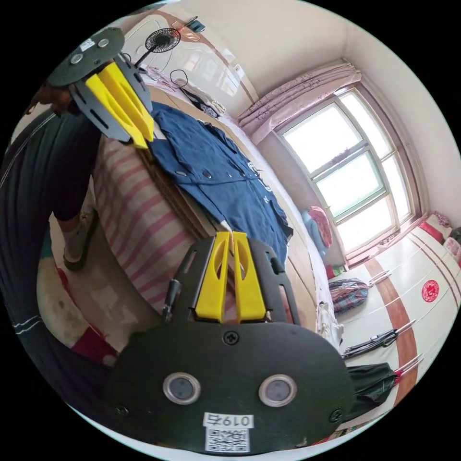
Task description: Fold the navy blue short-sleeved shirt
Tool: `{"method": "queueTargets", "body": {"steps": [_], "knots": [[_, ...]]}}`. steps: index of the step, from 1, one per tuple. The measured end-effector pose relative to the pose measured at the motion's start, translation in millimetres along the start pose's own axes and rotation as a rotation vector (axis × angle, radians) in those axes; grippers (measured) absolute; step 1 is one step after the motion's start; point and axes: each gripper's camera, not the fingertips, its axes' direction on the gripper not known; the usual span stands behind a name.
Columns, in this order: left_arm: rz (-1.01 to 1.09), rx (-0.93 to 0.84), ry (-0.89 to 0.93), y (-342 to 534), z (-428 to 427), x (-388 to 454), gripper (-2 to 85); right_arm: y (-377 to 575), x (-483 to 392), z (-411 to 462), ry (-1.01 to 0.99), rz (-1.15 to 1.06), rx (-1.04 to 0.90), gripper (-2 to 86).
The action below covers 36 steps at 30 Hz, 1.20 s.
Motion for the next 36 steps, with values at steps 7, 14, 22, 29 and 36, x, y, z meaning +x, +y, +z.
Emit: {"method": "queueTargets", "body": {"steps": [7,14,22,29,36], "knots": [[0.028,-0.114,-0.242,23,8,-41,0.9,-10,26,22,0.058,-0.102,-0.105,-0.8],[-0.123,-0.151,-0.174,17,36,-111,0.7,-39,60,47,0.071,-0.186,-0.161,-0.9],[-0.143,-0.126,-0.157,7,56,-157,0.8,-71,133,79,-0.079,-0.205,-0.184,-1.0],[-0.210,-0.089,-0.129,-10,75,-225,0.9,-103,190,119,-0.089,-0.261,-0.203,-0.9],[-0.216,0.027,-0.040,-57,102,-295,0.9,-134,257,166,-0.106,-0.270,-0.213,-0.9]]}}
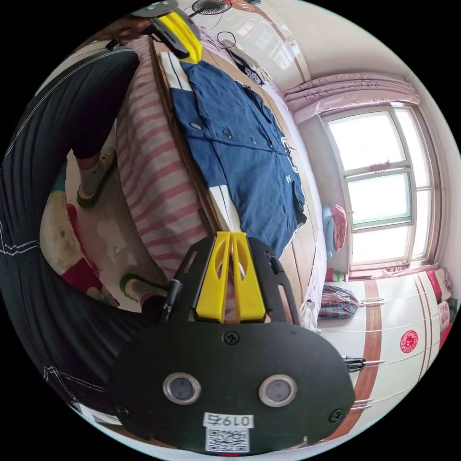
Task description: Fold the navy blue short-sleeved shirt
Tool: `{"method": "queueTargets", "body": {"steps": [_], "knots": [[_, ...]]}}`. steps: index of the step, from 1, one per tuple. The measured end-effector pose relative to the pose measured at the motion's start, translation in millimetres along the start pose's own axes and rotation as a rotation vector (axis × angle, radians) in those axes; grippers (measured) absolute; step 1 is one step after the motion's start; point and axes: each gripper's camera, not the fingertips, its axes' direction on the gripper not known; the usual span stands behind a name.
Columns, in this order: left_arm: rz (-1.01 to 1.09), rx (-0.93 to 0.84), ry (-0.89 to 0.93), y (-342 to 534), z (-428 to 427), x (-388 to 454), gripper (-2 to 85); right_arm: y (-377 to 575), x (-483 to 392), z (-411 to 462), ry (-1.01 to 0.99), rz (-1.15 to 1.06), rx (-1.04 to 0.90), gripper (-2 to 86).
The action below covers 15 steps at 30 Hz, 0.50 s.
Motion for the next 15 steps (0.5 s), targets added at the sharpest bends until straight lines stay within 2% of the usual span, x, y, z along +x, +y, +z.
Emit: {"method": "queueTargets", "body": {"steps": [3,5,7,12,13,15], "knots": [[0.077,0.069,0.071,-46,17,-13,1.1,-4,37,7,0.029,-0.056,0.000,-0.9],[0.111,0.115,0.146,-77,28,-25,1.2,-3,104,3,-0.126,0.036,0.077,-0.9],[0.117,0.160,0.215,-107,41,-45,1.5,-3,164,7,-0.178,0.124,0.120,-0.9],[-0.018,0.242,0.374,-199,101,-165,2.4,-25,333,46,-0.329,0.296,0.275,-0.9],[-0.034,0.244,0.386,-210,110,-181,2.4,-36,375,65,-0.363,0.322,0.338,-0.9],[-0.077,0.236,0.394,-251,150,-237,2.7,-63,437,109,-0.405,0.369,0.341,-0.9]]}}
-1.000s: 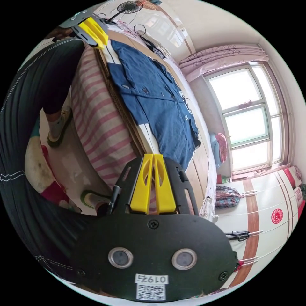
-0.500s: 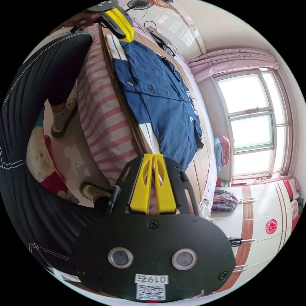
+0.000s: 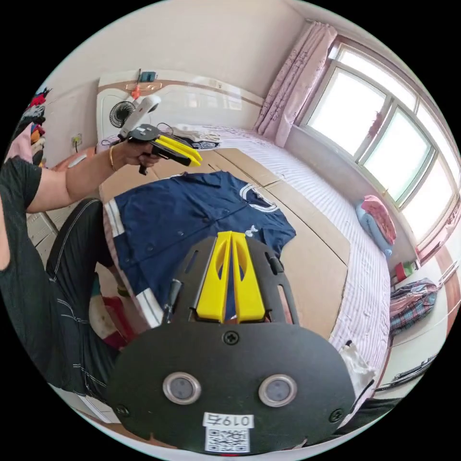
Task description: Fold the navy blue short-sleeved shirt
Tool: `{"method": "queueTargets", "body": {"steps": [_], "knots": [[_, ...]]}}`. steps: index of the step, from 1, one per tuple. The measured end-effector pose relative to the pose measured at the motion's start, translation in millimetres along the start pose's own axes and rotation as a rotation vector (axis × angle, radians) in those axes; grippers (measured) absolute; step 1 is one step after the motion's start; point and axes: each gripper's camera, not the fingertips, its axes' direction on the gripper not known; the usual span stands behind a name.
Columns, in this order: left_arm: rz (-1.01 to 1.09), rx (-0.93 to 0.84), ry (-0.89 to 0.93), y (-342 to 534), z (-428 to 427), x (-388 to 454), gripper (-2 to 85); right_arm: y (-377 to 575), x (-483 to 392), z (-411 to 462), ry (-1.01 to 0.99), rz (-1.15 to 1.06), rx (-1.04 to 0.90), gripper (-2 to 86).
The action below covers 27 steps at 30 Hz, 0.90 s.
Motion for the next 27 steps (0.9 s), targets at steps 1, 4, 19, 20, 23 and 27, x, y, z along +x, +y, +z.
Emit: {"method": "queueTargets", "body": {"steps": [1,4,19,20,23,27], "knots": [[-0.003,-0.007,0.005,-10,8,-16,2.8,-28,43,27,-0.013,0.016,-0.024,-0.8],[-0.030,-0.109,0.056,-60,62,-89,3.4,-99,153,103,-0.129,0.090,-0.041,-0.2],[-0.020,-0.453,0.103,-233,321,-282,9.6,-351,435,440,-0.373,0.004,-0.477,10.9],[-0.018,-0.454,0.121,-241,329,-290,9.8,-363,445,449,-0.360,-0.023,-0.472,10.9],[-0.010,-0.488,0.134,-257,350,-306,9.4,-392,467,472,-0.379,-0.066,-0.488,10.2],[0.025,-0.536,0.157,-273,375,-318,7.8,-419,487,501,-0.377,-0.100,-0.550,9.9]]}}
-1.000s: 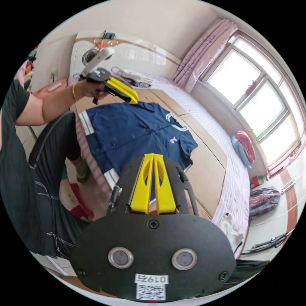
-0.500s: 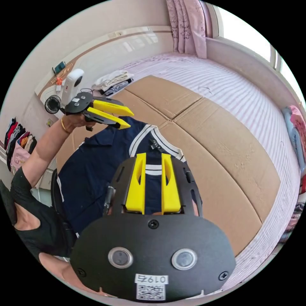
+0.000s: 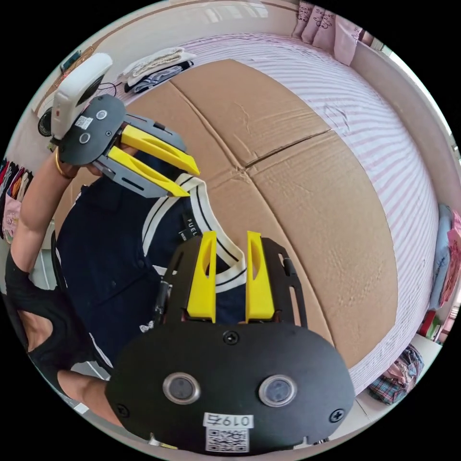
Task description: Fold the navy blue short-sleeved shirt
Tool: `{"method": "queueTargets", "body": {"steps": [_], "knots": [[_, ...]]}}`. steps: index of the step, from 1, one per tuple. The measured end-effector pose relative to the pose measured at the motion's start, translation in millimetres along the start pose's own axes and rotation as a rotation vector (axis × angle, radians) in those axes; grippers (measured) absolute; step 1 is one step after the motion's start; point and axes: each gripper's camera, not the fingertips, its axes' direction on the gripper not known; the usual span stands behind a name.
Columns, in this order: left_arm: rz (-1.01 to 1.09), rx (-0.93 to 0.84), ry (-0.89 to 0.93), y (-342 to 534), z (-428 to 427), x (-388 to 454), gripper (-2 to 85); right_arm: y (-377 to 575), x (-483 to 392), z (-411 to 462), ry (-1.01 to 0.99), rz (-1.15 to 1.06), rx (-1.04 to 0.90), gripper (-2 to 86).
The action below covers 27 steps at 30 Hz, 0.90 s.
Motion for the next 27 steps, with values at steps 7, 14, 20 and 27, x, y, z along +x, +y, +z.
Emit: {"method": "queueTargets", "body": {"steps": [7,14,20,27], "knots": [[0.055,0.010,-0.062,-25,-1,-8,5.3,-37,35,-4,0.012,-0.070,-0.042,6.1],[0.079,0.017,-0.237,-41,-1,4,1.5,-57,43,-12,0.067,-0.115,-0.043,-0.4],[0.038,0.037,-0.246,-42,-10,-4,0.7,-62,48,-19,0.142,-0.112,-0.031,-0.7],[-0.020,0.031,-0.272,-36,-9,-11,1.8,-59,48,-14,0.195,-0.067,-0.002,1.4]]}}
